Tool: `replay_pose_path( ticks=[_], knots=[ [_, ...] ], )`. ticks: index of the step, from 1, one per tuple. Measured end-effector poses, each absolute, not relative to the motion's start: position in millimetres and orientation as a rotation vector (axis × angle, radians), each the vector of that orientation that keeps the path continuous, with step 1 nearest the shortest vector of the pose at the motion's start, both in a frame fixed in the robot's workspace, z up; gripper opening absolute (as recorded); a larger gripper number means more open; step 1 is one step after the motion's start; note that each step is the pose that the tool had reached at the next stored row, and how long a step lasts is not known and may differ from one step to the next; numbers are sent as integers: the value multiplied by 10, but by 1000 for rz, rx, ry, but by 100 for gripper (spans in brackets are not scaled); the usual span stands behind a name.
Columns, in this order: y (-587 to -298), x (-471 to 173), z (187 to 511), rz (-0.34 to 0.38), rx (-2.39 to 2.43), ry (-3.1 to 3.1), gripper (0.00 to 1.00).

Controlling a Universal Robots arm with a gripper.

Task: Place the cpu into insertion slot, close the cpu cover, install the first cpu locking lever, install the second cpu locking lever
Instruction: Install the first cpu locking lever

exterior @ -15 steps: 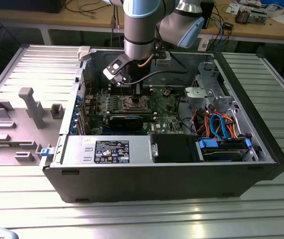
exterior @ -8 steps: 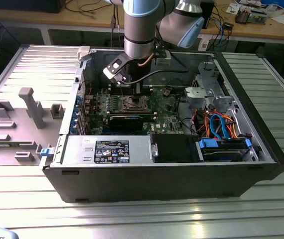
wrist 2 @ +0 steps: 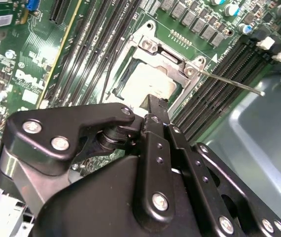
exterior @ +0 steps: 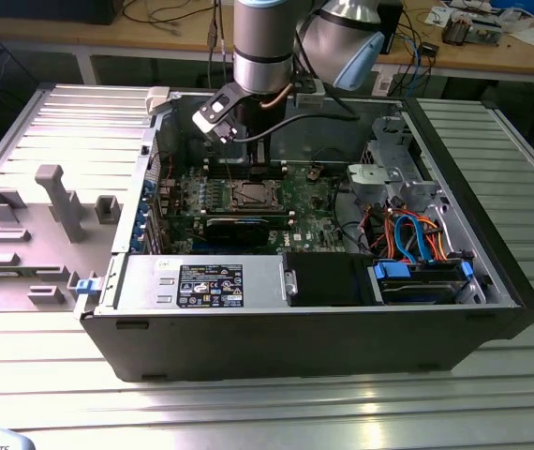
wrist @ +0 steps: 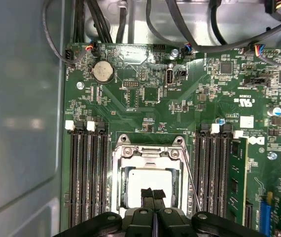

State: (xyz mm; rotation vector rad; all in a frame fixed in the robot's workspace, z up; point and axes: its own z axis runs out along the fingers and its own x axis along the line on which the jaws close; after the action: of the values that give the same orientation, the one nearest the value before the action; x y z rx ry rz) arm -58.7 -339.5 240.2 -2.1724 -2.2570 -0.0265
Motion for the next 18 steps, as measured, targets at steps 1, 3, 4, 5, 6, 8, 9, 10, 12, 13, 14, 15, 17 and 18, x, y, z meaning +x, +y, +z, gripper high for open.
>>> replay_pose_path(
  ticks=[1,3,4,5,6,8,9,10,12,13,14,15,17,18],
  knots=[
    [-3395,-587,2434,-27,-2172,-2257,11],
    [-3395,-587,2475,-26,-2173,-2257,11],
    [-3395,-587,2503,-26,-2172,-2257,11],
    [-3395,-587,2524,-26,-2172,-2257,11],
    [-3395,-587,2558,-26,-2172,-2257,11],
    [-3395,-587,2592,-26,-2172,-2257,11],
    [-3395,-587,2625,-27,-2172,-2257,11],
    [-3395,-587,2658,-26,-2172,-2257,11],
    [-3395,-587,2692,-26,-2172,-2257,11],
    [-3395,-587,2718,-26,-2172,-2257,11],
    [-3395,-587,2718,-27,-2172,-2257,11],
    [-3395,-587,2718,-27,-2172,-2257,11],
    [-3395,-587,2721,-26,-2173,-2257,11],
    [-3395,-587,2721,-27,-2172,-2257,11]
  ],
)
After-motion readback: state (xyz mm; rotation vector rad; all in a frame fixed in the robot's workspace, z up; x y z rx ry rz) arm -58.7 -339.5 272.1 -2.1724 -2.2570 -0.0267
